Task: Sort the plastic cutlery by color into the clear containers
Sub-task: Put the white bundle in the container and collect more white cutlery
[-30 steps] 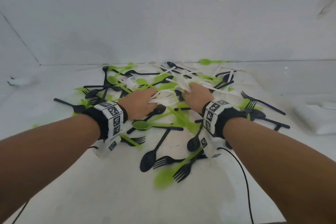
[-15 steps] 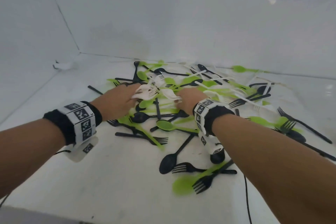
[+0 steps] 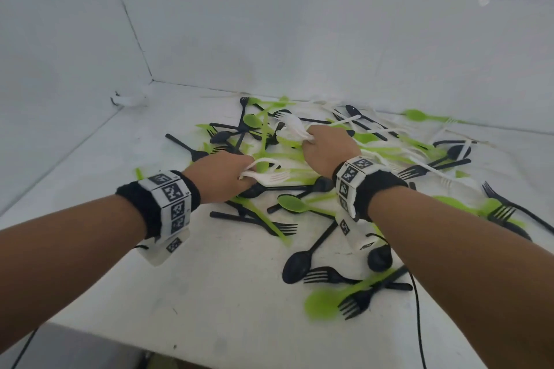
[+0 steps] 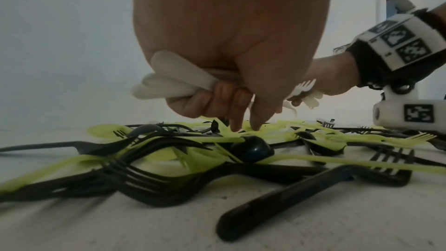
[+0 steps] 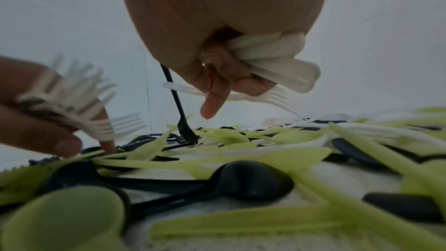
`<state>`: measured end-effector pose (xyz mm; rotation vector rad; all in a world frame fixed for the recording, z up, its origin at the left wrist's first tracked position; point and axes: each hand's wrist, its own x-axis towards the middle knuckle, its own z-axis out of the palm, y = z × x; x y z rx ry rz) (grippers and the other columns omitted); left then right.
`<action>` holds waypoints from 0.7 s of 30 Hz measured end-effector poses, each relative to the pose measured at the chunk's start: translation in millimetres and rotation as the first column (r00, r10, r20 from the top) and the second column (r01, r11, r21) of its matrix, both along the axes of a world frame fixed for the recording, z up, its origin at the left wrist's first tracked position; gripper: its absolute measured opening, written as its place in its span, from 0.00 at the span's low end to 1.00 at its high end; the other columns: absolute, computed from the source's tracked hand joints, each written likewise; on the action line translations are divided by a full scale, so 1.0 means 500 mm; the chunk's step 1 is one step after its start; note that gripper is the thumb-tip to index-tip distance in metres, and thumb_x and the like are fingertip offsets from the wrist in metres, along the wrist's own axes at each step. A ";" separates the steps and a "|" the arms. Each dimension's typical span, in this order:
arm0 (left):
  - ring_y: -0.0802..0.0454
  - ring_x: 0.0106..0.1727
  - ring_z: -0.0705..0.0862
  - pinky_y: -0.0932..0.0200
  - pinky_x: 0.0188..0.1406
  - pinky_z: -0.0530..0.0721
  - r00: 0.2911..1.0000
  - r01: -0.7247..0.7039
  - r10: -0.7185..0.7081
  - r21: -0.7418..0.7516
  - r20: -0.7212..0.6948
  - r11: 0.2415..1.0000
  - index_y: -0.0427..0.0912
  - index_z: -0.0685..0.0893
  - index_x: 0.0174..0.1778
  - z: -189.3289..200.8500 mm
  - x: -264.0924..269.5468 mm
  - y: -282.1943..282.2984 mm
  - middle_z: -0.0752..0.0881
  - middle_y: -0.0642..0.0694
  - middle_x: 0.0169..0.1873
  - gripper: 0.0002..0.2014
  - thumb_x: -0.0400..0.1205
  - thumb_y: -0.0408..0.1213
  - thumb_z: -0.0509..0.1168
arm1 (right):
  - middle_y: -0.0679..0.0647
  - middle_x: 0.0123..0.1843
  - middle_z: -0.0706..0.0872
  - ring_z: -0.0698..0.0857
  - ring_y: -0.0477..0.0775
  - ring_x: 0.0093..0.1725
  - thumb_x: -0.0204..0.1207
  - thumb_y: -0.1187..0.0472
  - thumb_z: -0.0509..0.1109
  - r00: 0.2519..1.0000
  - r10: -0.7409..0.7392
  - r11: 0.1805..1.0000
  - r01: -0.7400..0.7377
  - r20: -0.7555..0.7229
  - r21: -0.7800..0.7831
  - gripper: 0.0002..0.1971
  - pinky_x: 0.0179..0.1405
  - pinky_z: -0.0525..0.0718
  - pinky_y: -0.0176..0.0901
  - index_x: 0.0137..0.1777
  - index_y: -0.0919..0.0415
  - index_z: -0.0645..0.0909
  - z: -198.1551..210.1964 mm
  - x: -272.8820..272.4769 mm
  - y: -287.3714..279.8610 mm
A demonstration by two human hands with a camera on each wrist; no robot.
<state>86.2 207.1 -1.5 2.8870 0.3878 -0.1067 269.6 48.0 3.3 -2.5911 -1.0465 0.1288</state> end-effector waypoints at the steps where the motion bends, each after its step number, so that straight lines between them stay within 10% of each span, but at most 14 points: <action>1: 0.56 0.36 0.81 0.53 0.35 0.79 0.999 -0.030 0.030 0.017 0.010 0.999 0.50 0.81 0.53 -0.005 0.001 0.003 0.84 0.54 0.39 0.08 0.87 0.48 0.61 | 0.51 0.36 0.80 0.78 0.53 0.34 0.80 0.55 0.58 1.000 -0.009 1.000 0.009 -0.027 0.019 0.11 0.30 0.68 0.44 0.36 0.56 0.71 0.004 -0.005 0.000; 9: 0.49 0.38 0.82 0.55 0.33 0.73 0.978 -0.206 0.208 -0.074 0.023 0.976 0.53 0.73 0.39 -0.040 -0.006 0.017 0.83 0.52 0.36 0.13 0.87 0.53 0.60 | 0.51 0.44 0.81 0.83 0.60 0.46 0.85 0.53 0.60 0.991 0.018 1.000 -0.017 -0.134 0.009 0.07 0.40 0.77 0.48 0.56 0.55 0.72 -0.021 -0.046 0.021; 18: 0.51 0.33 0.81 0.55 0.28 0.72 0.957 -0.260 0.285 -0.266 0.057 0.928 0.48 0.68 0.65 0.000 -0.054 0.000 0.82 0.47 0.38 0.13 0.87 0.40 0.60 | 0.58 0.46 0.85 0.85 0.61 0.46 0.82 0.56 0.63 0.970 -0.023 0.992 0.052 -0.243 0.111 0.20 0.47 0.85 0.54 0.70 0.58 0.66 -0.013 -0.068 0.045; 21: 0.51 0.34 0.79 0.56 0.29 0.72 0.929 -0.326 0.367 -0.354 0.053 0.877 0.45 0.71 0.60 0.025 -0.082 0.005 0.82 0.46 0.40 0.09 0.87 0.42 0.61 | 0.57 0.51 0.86 0.86 0.61 0.49 0.81 0.53 0.63 0.967 -0.025 0.996 0.045 -0.253 0.076 0.22 0.47 0.84 0.52 0.74 0.57 0.67 -0.012 -0.076 0.059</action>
